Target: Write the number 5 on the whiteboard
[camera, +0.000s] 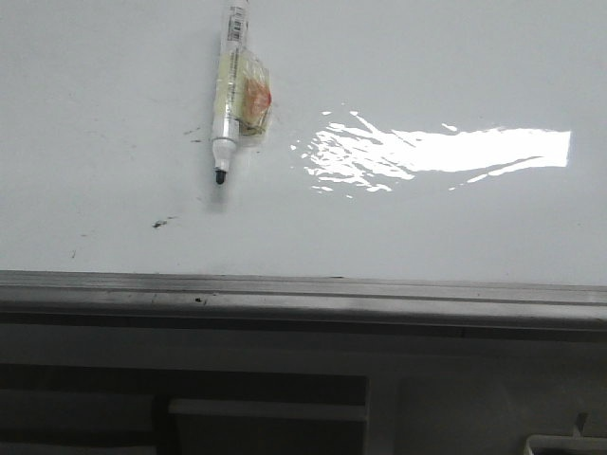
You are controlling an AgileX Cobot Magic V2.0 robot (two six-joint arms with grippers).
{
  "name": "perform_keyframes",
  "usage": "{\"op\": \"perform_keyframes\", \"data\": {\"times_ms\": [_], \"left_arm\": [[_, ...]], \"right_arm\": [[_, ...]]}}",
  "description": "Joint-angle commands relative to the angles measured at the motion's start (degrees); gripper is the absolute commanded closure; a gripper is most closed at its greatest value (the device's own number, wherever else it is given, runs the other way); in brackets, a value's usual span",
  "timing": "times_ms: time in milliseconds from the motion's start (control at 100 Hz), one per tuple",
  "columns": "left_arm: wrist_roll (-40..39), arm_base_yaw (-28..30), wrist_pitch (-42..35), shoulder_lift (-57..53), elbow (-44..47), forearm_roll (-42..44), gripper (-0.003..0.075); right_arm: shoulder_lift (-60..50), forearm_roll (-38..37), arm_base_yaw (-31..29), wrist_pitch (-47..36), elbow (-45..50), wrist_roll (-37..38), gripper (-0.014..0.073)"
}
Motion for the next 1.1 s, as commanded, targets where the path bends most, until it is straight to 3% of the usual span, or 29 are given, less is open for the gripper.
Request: {"op": "perform_keyframes", "data": {"times_ms": [0,110,280,400,540,660,740,900,1090], "left_arm": [[-0.3,0.2,-4.9,-1.4,1.3,2.1,0.0741],[-0.3,0.2,-10.9,-1.4,1.3,-0.5,0.0741],[-0.5,0.2,-23.1,-1.4,1.3,-29.3,0.0741],[-0.5,0.2,-23.8,-1.4,1.3,-37.0,0.0741],[-0.5,0.2,-23.4,-1.4,1.3,-38.7,0.0741],[-0.5,0.2,-23.4,-1.4,1.3,-38.7,0.0741],[-0.5,0.2,-23.4,-1.4,1.3,-38.7,0.0741],[-0.5,0.2,-22.8,-1.4,1.1,-39.1,0.0741],[2.5,0.2,-16.0,-0.3,-4.9,-33.5,0.0741]], "right_arm": [[-1.0,-1.8,0.0,-1.8,1.3,-0.1,0.0637],[-1.0,-2.7,0.0,-10.8,1.3,-0.1,0.0637],[-1.0,2.4,0.0,-32.6,1.3,-0.1,0.0637],[-1.0,5.0,0.0,-43.1,1.3,0.3,0.0637],[-1.0,7.1,0.0,-48.0,1.3,3.1,0.0637],[-1.0,11.0,0.0,-49.1,1.3,16.6,0.0637],[-1.0,15.3,0.0,-44.4,1.1,16.8,0.0637],[-0.9,20.3,0.0,-25.0,-0.3,16.8,0.0637],[-0.4,20.6,0.0,-22.2,-4.1,16.8,0.0637]]}}
